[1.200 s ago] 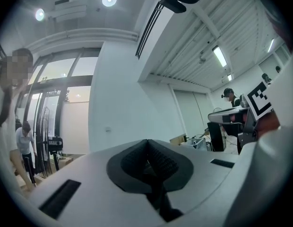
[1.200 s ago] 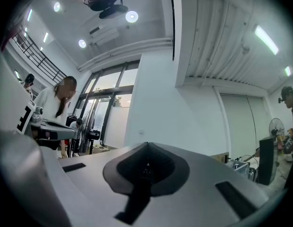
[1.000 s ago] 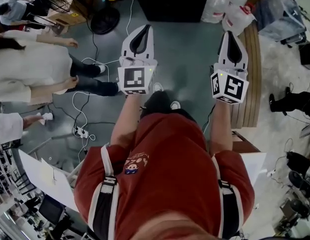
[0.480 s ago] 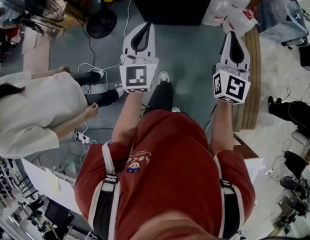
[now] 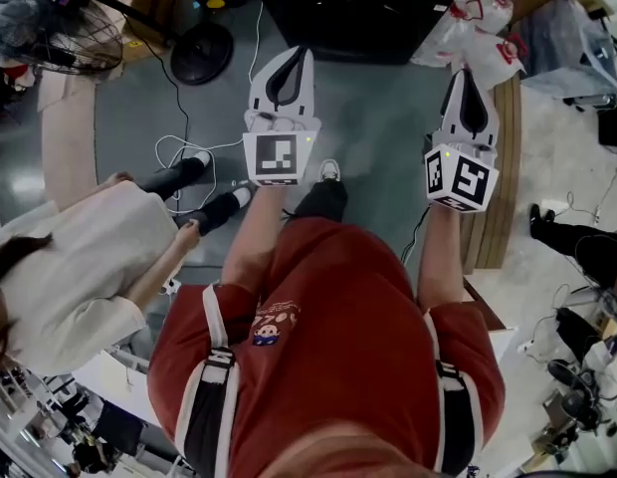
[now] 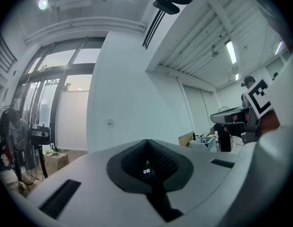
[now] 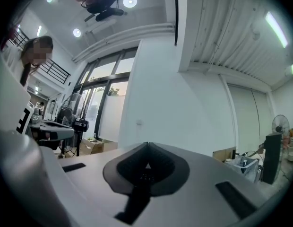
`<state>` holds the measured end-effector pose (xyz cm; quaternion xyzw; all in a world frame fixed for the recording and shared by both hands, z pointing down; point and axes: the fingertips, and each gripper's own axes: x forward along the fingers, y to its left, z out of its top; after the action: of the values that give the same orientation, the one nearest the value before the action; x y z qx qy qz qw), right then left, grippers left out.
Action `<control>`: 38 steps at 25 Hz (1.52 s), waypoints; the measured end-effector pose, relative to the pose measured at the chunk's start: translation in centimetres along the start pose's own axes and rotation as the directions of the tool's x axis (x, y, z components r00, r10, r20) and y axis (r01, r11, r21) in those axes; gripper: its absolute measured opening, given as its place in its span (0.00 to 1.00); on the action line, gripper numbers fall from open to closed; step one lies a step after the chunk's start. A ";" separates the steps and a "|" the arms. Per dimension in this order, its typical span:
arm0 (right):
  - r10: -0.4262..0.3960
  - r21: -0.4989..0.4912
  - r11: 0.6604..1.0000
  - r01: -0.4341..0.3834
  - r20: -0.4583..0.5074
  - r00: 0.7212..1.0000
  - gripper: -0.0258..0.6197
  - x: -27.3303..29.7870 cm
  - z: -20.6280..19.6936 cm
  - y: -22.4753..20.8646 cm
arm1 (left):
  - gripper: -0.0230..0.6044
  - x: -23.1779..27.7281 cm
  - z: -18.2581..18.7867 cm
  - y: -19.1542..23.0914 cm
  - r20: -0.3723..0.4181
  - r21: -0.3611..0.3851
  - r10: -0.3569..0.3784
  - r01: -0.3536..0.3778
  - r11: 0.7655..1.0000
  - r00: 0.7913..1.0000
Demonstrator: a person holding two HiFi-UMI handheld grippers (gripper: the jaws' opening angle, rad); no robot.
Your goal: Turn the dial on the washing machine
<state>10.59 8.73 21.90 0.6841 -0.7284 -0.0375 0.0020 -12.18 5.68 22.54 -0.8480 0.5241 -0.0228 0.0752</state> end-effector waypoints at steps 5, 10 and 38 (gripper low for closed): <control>0.001 -0.017 1.000 -0.001 -0.011 1.000 0.05 5.7 -0.8 1.4 | 0.06 4.4 -1.4 3.8 0.015 -0.019 0.007 -0.006 1.000 1.000; -0.010 -0.033 0.999 0.009 -0.025 1.000 0.05 10.1 -1.9 2.5 | 0.06 7.7 -3.0 6.7 0.025 -0.039 -0.009 0.010 0.999 1.000; 0.066 -0.034 0.997 -0.074 -0.196 0.978 0.19 25.7 -15.5 -3.4 | 0.06 22.9 -13.2 5.2 -0.043 -0.077 0.024 -0.028 0.997 0.999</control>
<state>13.16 -17.88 35.89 0.6581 -0.7476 0.0147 0.0886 -8.06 -18.44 33.82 -0.8427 0.5371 -0.0194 0.0314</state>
